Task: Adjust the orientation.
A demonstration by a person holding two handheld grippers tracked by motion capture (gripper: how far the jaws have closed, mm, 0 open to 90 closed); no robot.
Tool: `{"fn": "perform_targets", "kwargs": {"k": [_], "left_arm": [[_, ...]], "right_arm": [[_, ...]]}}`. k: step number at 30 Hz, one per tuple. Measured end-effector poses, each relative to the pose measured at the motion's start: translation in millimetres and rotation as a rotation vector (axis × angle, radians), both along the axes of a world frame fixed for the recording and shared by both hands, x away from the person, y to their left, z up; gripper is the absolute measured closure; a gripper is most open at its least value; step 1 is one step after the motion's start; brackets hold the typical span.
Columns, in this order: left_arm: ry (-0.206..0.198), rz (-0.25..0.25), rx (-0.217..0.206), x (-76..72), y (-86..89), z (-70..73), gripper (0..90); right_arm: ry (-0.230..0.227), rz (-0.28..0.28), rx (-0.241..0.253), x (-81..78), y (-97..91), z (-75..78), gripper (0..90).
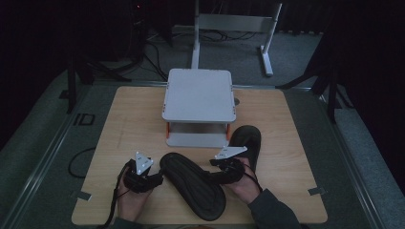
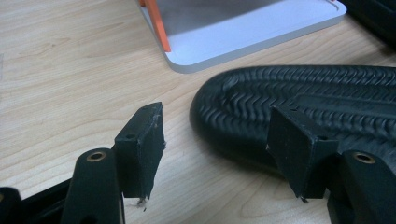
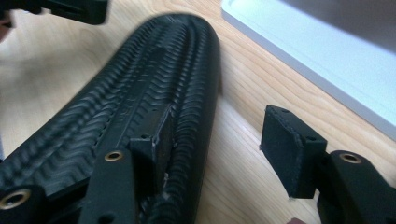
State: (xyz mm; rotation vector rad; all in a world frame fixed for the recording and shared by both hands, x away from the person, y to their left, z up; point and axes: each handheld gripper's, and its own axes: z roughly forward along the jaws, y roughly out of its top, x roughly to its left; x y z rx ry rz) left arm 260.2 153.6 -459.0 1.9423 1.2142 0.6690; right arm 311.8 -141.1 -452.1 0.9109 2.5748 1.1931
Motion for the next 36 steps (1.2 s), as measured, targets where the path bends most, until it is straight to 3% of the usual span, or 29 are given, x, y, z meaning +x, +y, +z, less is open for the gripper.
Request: {"fn": "perform_targets", "kwargs": {"k": [7,9,13,14,18,22,23,29,36], "left_arm": [[-0.019,-0.035,0.013,-7.5,-14.3,1.6,36.7],[-0.02,-0.046,0.012,-10.1,-16.7,2.6,36.8],[-0.004,-0.073,0.004,-11.8,-23.2,-0.7,37.3],[0.02,-0.108,0.014,-11.3,-33.1,-8.4,37.4],[0.072,-0.185,0.063,-8.7,-61.6,-27.9,37.4],[0.063,-0.244,0.08,-11.3,-80.0,-29.8,37.5],[0.045,-0.273,0.082,-12.6,-88.1,-26.3,37.5],[-0.014,-0.332,0.077,-12.9,-107.3,-9.8,38.8],[-0.061,-0.36,0.058,-2.6,-124.0,4.8,38.9]], "right_arm": [[0.012,-0.086,-0.024,5.8,-11.4,-9.2,48.3],[-0.009,-0.11,-0.067,6.9,-12.7,-10.7,49.0],[0.003,-0.132,-0.096,9.4,-16.3,-17.0,50.3],[0.006,-0.134,-0.096,9.6,-17.1,-18.2,50.3],[0.008,-0.13,-0.083,9.0,-19.5,-17.8,48.9],[-0.014,-0.137,-0.055,7.3,-25.7,-8.9,47.3],[-0.026,-0.141,-0.04,6.8,-29.2,-4.6,46.9],[-0.102,-0.217,0.051,-1.2,-65.1,27.5,45.4],[-0.145,-0.3,0.115,-16.9,-101.3,43.0,44.8]]}}
